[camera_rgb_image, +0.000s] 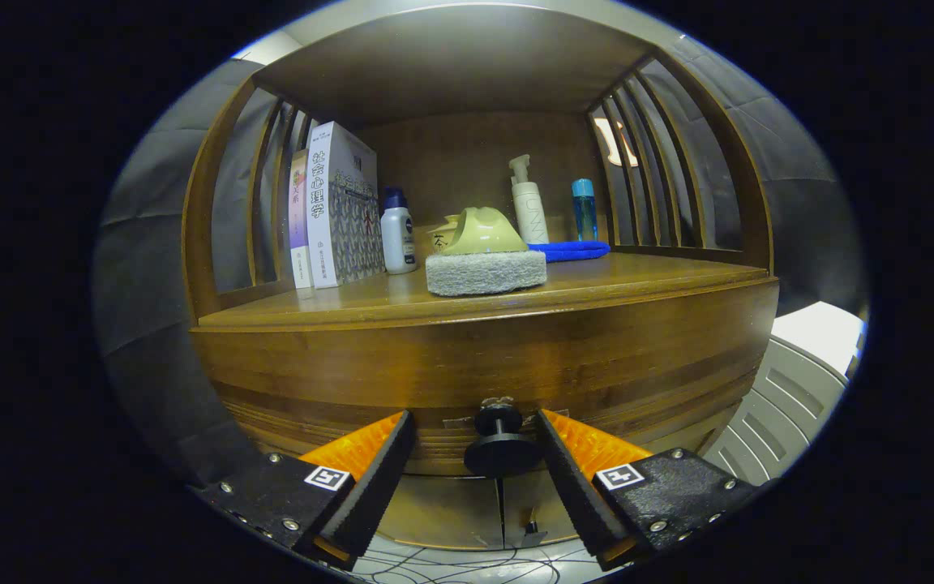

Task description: Pull open the drawer, take out the items inside it, and place them on the countertop above the cabinet.

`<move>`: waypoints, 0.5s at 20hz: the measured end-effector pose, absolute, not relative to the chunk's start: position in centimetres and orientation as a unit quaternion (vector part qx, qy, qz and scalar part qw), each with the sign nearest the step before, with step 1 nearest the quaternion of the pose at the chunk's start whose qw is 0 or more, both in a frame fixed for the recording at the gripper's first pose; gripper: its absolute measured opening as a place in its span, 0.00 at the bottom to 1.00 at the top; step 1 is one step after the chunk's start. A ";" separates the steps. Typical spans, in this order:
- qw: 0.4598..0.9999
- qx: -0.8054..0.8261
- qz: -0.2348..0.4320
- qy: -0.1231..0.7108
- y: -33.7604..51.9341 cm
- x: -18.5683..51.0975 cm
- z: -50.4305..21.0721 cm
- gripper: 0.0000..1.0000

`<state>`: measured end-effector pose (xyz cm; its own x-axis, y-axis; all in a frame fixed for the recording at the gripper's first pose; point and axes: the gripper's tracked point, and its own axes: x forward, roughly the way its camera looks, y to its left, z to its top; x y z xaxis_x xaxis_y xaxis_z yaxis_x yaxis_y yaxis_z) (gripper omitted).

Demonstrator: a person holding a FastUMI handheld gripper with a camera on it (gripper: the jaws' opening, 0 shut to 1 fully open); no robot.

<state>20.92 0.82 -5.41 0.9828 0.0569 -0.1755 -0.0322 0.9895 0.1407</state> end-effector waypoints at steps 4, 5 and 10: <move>0.994 0.088 0.007 0.070 -0.5 19.5 -3.1 0.95; 0.994 0.093 0.004 0.063 -0.7 18.8 -2.2 0.94; 0.997 0.069 -0.021 0.039 -2.4 14.3 1.2 0.94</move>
